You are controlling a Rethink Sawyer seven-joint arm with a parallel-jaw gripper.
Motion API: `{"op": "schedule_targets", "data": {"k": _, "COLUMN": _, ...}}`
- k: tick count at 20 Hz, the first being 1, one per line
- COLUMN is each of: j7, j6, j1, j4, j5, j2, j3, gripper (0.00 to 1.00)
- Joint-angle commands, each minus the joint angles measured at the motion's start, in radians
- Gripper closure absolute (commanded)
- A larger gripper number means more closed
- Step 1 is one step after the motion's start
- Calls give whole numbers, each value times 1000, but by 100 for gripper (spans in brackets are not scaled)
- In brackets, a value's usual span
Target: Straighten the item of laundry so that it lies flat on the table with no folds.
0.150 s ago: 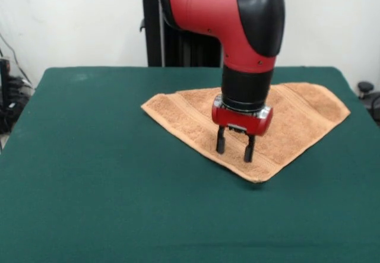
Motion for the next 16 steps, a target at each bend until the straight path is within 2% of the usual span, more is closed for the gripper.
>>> {"op": "schedule_targets", "data": {"k": 1, "j7": 124, "j6": 42, "j1": -29, "j4": -176, "j5": 13, "j2": 140, "j3": 59, "gripper": 0}}
{"op": "schedule_targets", "data": {"k": 7, "j7": 112, "j6": 107, "j1": -33, "j4": -164, "j5": -10, "j2": 113, "j3": 51, "gripper": 0}}
{"op": "schedule_targets", "data": {"k": 10, "j7": 107, "j6": 107, "j1": -53, "j4": -150, "j5": -24, "j2": 101, "j3": 68, "gripper": 0}}
{"op": "schedule_targets", "data": {"k": 12, "j7": 105, "j6": 94, "j1": -41, "j4": -165, "j5": -39, "j2": 109, "j3": 46, "gripper": 0}}
{"op": "schedule_targets", "data": {"k": 13, "j7": 109, "j6": 91, "j1": -34, "j4": -176, "j5": -51, "j2": 114, "j3": 32, "gripper": 100}}
{"op": "schedule_targets", "data": {"k": 16, "j7": 125, "j6": 96, "j1": -22, "j4": -174, "j5": -48, "j2": 111, "j3": 10, "gripper": 100}}
